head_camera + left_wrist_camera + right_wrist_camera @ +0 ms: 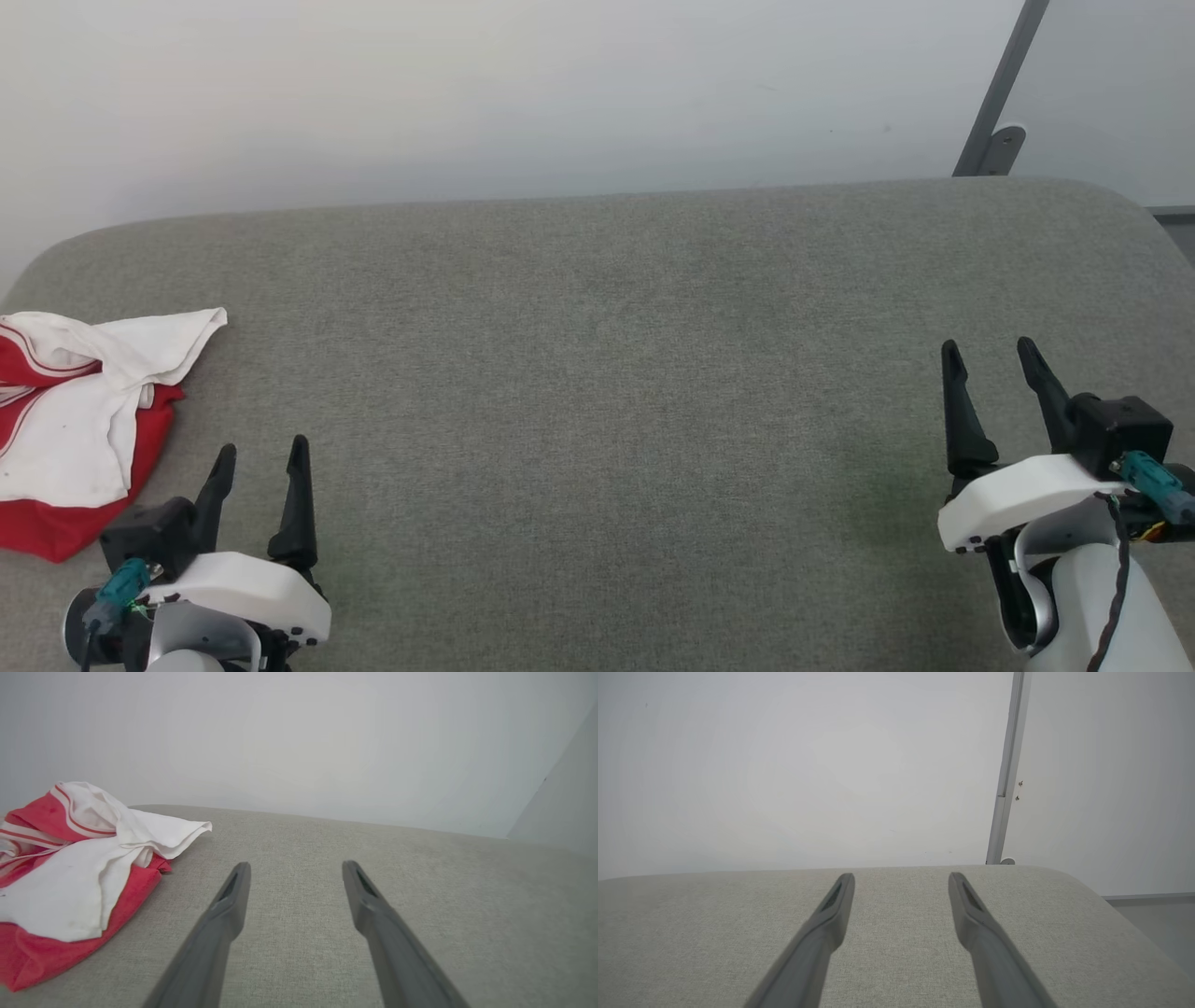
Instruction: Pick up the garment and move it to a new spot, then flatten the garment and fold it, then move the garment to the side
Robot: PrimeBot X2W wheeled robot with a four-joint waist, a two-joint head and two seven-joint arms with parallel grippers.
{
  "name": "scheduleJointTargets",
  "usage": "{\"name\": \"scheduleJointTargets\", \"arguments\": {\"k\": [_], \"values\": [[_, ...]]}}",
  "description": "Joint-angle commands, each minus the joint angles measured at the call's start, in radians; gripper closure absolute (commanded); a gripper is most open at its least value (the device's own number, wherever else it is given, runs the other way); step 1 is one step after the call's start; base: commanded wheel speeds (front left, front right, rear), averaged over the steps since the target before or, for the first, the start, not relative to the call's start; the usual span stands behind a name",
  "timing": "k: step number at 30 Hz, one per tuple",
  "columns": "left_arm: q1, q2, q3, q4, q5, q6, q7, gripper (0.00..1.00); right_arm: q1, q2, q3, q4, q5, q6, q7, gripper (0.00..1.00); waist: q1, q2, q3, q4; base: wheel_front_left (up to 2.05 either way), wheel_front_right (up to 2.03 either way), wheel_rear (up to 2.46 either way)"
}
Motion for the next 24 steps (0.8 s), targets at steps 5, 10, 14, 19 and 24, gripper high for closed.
{"name": "scheduleJointTargets", "arguments": {"k": [5,10,14,19,24], "values": [[-0.014,0.001,0.008,0.010,0.058,-0.013,-0.019,0.00,-0.016,0.001,-0.006,0.003,-0.059,0.000,-0.019,0.00,0.0000,0.0000,0.003,-0.002,0.00,0.00,0.00],[-0.029,-0.007,0.011,0.022,0.080,-0.019,-0.026,0.00,-0.019,0.007,-0.022,0.005,-0.072,0.000,-0.027,0.00,0.0000,0.0000,0.006,0.007,0.00,0.00,0.00],[-0.043,-0.015,0.014,0.037,0.103,-0.023,-0.033,0.00,-0.021,0.012,-0.040,0.005,-0.081,0.000,-0.034,0.00,0.0000,0.0000,0.006,0.035,0.00,0.00,0.00],[-0.044,-0.030,0.032,0.048,0.140,-0.022,-0.043,0.00,-0.013,0.018,-0.038,0.010,-0.090,0.000,-0.044,0.00,0.0000,0.0000,0.001,0.102,0.00,0.00,0.00],[-0.010,-0.052,0.057,0.041,0.176,-0.013,-0.052,0.00,0.001,0.024,0.020,0.028,-0.098,0.000,-0.053,0.00,0.0000,0.0000,-0.003,0.202,0.00,0.00,0.00]]}}
